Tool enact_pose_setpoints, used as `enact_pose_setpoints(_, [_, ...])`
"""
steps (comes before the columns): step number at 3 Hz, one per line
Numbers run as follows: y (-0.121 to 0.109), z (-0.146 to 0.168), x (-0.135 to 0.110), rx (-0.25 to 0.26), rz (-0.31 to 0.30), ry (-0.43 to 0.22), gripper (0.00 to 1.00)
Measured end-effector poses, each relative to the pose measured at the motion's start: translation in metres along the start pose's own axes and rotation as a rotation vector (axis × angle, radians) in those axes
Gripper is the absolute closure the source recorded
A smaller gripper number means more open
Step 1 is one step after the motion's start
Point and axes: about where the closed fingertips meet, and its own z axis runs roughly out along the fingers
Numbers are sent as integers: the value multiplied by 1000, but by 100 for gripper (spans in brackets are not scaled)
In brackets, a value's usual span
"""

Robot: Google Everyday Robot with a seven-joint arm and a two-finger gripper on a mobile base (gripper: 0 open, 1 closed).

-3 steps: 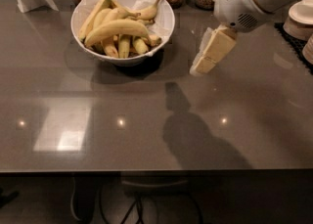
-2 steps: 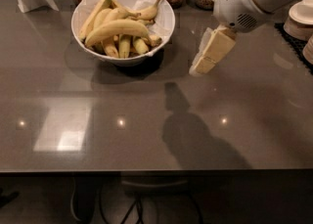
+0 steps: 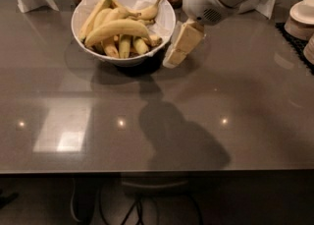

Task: Pick banana from white bowl

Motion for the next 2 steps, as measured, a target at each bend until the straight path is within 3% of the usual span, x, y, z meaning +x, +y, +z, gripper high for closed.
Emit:
enact_pose_setpoints(1, [-15, 36, -28, -11, -53, -57, 0])
enact_pose_setpoints(2, [-24, 61, -46, -16, -90, -95, 9])
